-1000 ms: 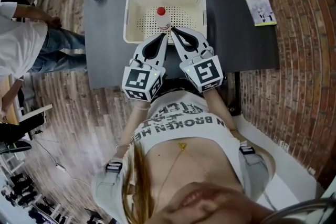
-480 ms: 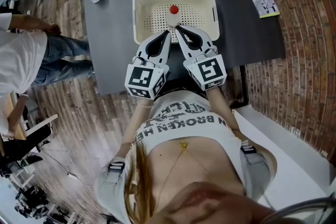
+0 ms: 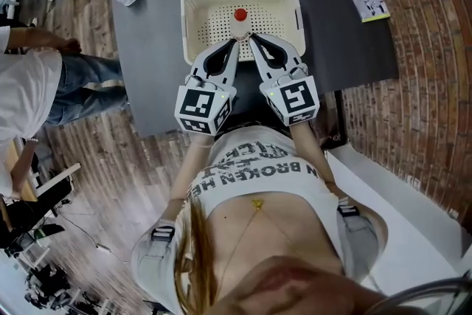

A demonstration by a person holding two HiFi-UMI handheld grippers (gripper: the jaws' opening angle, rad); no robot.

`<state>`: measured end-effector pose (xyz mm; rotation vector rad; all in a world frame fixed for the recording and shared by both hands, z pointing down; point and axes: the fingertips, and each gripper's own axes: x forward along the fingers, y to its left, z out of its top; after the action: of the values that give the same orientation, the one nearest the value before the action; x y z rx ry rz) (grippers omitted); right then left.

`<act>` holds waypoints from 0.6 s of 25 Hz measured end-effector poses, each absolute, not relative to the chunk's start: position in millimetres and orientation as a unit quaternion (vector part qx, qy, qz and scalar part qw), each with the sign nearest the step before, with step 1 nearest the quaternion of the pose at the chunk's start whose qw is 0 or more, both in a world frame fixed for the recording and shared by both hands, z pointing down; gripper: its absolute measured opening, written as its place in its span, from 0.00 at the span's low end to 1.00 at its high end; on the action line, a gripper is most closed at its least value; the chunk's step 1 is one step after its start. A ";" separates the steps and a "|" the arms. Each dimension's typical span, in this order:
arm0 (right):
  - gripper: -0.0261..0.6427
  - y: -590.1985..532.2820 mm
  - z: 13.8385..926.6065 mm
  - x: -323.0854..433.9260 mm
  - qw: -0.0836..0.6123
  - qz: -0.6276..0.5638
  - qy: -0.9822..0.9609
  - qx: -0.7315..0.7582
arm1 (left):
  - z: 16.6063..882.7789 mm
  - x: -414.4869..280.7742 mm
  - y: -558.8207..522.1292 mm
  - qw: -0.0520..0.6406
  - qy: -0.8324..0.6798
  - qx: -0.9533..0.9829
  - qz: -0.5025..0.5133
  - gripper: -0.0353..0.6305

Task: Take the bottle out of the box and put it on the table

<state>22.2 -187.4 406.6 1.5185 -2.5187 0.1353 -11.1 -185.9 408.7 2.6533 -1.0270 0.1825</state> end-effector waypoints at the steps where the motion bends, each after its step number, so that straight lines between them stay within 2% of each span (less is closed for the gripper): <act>1: 0.05 -191.4 405.8 26.6 0.099 0.046 -0.854 0.509 | 408.6 -6.3 -189.7 0.146 -0.360 0.919 0.063 0.06; 15: 0.05 -204.4 398.7 18.5 0.112 0.053 -0.870 0.477 | 423.5 -24.3 -207.5 0.166 -0.400 0.898 0.081 0.06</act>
<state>18.5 -204.4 398.7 1.4005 -2.5531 0.1551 -24.3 -207.5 423.5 2.5571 -1.1378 0.2305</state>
